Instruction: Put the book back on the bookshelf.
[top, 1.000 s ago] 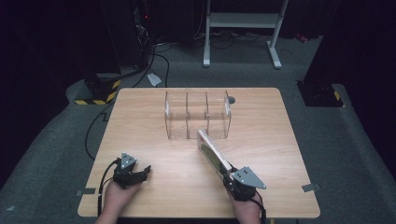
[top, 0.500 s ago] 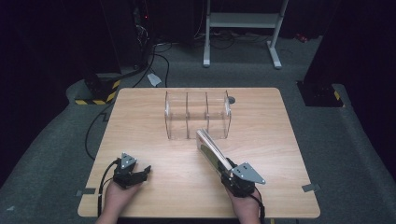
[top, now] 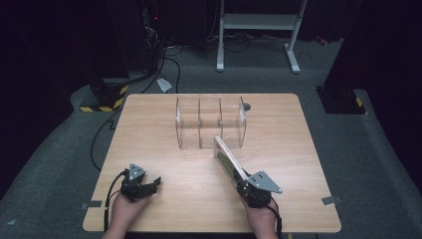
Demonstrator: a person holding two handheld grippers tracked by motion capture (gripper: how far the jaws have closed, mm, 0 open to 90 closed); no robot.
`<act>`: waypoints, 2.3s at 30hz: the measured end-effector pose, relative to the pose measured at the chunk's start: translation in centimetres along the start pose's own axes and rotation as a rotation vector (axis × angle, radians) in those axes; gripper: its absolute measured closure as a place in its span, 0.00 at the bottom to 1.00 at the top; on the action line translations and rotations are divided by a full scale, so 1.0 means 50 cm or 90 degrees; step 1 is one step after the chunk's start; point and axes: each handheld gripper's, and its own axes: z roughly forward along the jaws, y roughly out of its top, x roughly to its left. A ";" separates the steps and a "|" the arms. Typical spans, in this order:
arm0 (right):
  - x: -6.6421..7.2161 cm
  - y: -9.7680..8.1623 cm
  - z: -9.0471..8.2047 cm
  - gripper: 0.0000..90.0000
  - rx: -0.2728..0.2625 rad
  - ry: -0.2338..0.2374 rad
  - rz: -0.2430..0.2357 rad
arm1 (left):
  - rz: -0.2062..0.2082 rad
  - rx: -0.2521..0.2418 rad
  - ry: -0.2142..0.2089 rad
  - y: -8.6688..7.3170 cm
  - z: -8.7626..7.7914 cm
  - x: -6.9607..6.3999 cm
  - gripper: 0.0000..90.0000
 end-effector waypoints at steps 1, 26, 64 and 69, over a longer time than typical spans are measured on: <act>0.000 0.001 -0.001 0.84 0.000 -0.002 -0.003 | 0.000 0.000 0.000 0.000 0.000 0.000 0.33; -0.025 0.021 -0.048 0.84 -0.047 -0.042 0.007 | 0.000 0.001 -0.005 0.000 0.000 -0.001 0.33; -0.058 0.077 0.020 0.84 -0.065 -0.092 0.007 | -0.005 0.005 0.002 0.000 0.000 -0.001 0.29; -0.059 0.088 0.033 0.84 -0.064 -0.097 0.009 | -0.005 0.005 0.003 0.000 0.000 -0.001 0.29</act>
